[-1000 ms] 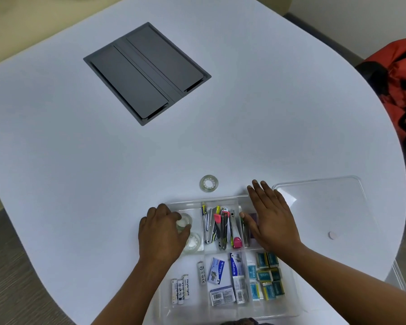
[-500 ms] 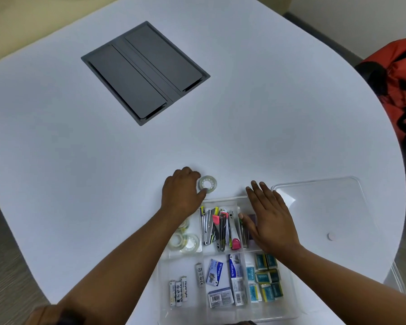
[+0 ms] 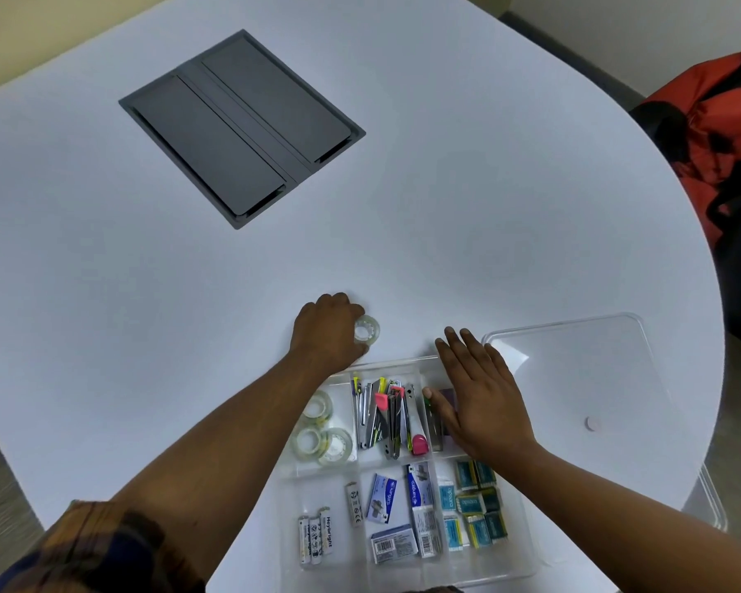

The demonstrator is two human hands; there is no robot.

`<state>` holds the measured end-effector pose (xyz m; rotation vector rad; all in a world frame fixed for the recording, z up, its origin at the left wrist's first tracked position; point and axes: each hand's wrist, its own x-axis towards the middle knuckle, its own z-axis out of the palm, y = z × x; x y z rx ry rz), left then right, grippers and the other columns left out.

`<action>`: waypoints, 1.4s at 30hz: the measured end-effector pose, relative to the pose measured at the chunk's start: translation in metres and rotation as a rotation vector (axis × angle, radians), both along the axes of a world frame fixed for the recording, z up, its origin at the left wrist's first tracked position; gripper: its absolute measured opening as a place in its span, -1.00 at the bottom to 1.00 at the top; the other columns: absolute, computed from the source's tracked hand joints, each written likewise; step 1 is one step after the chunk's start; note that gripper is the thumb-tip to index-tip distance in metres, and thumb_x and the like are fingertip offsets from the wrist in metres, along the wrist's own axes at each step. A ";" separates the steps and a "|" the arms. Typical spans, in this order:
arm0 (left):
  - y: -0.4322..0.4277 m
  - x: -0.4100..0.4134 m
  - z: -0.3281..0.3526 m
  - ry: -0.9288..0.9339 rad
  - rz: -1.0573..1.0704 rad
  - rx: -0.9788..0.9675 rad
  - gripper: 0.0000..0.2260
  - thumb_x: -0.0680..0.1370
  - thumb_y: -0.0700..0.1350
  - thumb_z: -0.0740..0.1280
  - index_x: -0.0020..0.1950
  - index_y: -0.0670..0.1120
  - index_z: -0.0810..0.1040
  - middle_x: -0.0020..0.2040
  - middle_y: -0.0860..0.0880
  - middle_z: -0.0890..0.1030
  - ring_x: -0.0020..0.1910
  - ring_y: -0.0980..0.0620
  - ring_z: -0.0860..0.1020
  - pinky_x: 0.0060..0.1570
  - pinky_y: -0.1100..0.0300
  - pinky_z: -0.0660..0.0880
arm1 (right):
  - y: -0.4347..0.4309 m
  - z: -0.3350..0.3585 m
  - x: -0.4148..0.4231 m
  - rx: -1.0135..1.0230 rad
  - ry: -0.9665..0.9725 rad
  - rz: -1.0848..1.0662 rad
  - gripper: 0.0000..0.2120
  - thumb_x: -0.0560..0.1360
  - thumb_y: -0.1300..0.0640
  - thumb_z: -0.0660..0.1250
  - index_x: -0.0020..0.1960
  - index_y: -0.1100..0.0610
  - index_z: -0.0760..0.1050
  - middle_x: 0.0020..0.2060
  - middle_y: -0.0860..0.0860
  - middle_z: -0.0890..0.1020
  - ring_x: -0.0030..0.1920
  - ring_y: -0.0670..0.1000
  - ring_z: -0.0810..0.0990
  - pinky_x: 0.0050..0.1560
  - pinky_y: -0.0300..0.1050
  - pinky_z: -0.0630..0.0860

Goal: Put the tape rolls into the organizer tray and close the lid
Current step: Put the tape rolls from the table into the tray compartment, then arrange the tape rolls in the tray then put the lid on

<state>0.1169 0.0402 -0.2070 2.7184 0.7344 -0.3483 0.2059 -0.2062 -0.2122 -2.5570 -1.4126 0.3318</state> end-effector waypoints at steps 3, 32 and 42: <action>-0.001 -0.010 0.016 -0.130 0.136 -0.102 -0.58 0.32 0.13 0.47 0.12 0.03 0.55 0.05 0.00 0.55 0.09 -0.07 0.49 0.03 0.06 0.42 | 0.000 0.000 -0.001 0.003 0.005 -0.004 -0.36 0.59 -0.28 -0.04 0.56 0.03 0.05 0.55 -0.01 0.10 0.55 -0.03 -0.04 0.51 0.11 0.10; -0.080 -0.152 0.024 -0.356 0.395 -0.032 -0.57 0.36 0.09 0.46 0.19 0.00 0.55 -0.03 0.01 0.56 0.00 -0.06 0.53 -0.02 0.05 0.48 | 0.001 0.040 -0.011 -0.117 0.152 0.054 -0.37 0.55 -0.10 0.26 0.53 0.08 0.15 0.54 0.05 0.19 0.54 0.04 0.07 0.52 0.07 -0.02; -0.082 -0.236 -0.016 -0.227 0.619 -0.018 -0.26 0.44 0.30 0.00 0.43 -0.18 0.34 0.44 -0.19 0.37 0.42 -0.19 0.32 0.30 -0.13 0.32 | 0.016 0.060 -0.076 0.042 0.128 0.211 -0.69 0.46 0.09 0.35 0.21 0.04 0.55 0.14 0.00 0.63 0.12 0.09 0.53 0.10 -0.03 0.48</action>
